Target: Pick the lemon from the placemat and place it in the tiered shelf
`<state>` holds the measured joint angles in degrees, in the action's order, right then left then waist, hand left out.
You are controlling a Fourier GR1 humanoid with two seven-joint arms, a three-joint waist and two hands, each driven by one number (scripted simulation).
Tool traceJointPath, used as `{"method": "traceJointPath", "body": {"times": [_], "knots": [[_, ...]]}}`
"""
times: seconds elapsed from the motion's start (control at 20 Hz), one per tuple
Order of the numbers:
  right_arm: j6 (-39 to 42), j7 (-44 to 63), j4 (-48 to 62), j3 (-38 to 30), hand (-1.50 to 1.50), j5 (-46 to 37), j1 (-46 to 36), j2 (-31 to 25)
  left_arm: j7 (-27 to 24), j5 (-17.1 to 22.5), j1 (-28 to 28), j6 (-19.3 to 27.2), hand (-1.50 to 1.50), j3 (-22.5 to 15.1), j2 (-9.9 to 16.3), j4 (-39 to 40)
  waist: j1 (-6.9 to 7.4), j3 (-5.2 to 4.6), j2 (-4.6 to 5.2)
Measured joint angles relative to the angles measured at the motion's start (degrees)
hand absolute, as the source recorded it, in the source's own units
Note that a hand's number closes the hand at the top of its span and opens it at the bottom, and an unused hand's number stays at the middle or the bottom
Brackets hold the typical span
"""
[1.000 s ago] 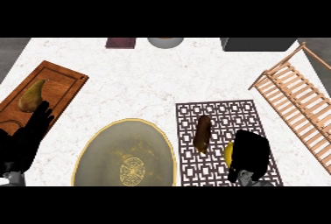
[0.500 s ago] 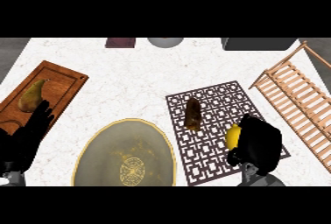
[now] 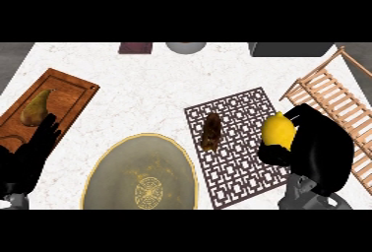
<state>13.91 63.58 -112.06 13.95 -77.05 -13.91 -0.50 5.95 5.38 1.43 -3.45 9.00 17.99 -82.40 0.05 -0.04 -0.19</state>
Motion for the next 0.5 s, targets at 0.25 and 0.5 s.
{"method": "traceJointPath", "body": {"times": [0.25,0.5], "knots": [[-1.08,3.57,-10.39,1.79,1.50,0.01,-1.95,0.14,0.28,-0.58,-0.36,0.64,0.00,-0.17,-0.55,0.35,-0.30,-0.03,-0.19],[0.46,5.17,-17.24,1.73,1.50,-3.01,-6.81,0.26,-0.35,-0.55,-0.84,0.16,0.00,0.45,-0.23,1.70,-0.35,-0.09,-0.19]]}}
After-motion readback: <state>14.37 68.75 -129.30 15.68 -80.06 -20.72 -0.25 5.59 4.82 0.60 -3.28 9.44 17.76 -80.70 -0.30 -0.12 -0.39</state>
